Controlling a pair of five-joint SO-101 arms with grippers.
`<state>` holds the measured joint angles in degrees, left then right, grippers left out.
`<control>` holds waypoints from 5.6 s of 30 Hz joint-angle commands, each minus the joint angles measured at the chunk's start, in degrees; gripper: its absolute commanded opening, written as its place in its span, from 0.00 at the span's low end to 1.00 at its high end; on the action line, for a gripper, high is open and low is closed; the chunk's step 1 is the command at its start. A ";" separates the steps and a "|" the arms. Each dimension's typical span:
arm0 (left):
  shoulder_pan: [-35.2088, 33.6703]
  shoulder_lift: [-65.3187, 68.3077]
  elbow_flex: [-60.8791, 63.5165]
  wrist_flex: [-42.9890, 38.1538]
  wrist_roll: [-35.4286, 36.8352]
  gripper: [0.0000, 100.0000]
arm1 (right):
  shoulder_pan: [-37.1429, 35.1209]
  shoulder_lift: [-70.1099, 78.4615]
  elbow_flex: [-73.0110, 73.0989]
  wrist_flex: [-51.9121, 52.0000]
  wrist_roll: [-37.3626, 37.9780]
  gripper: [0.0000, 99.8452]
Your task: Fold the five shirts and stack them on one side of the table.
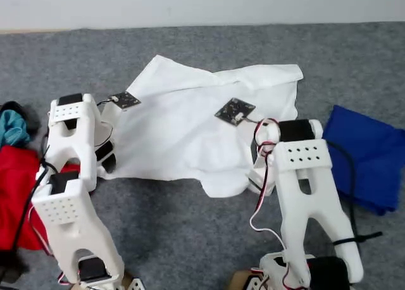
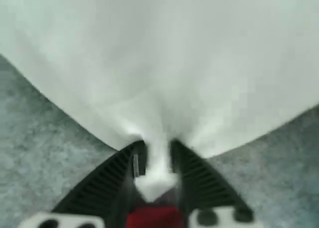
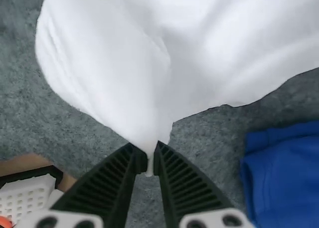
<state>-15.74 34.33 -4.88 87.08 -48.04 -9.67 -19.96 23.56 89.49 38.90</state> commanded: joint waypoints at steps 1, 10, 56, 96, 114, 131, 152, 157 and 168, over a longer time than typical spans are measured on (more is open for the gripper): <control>0.79 1.14 -1.80 3.16 -0.44 0.00 | 0.92 -0.40 -8.00 3.21 0.09 0.01; 1.14 -15.91 -15.08 13.19 8.62 0.00 | 0.92 -0.40 -29.45 9.27 -3.08 0.01; 8.70 -82.55 -18.68 13.19 17.23 0.00 | 24.40 3.21 -103.74 12.70 8.70 0.01; 7.91 7.38 -44.53 -17.05 9.93 0.00 | 11.65 42.07 -50.81 -61.49 8.97 0.01; 6.51 19.52 -71.25 13.63 4.84 0.00 | 10.77 35.56 -54.95 -21.76 11.69 0.01; 6.68 -8.09 -10.68 13.63 -15.03 0.00 | 10.51 26.07 -54.24 13.67 11.60 0.01; 7.30 -15.38 4.18 13.54 -16.97 0.01 | 12.00 -7.60 -5.36 13.32 12.31 0.01; 6.07 -15.30 4.18 13.45 -18.11 0.01 | 12.09 -11.74 4.13 11.74 13.45 0.01; 5.89 -15.56 7.87 13.45 -18.29 0.09 | 14.29 -13.23 12.57 3.82 13.54 0.02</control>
<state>-9.49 22.02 2.77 98.77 -65.89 2.37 -31.47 36.40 95.03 51.91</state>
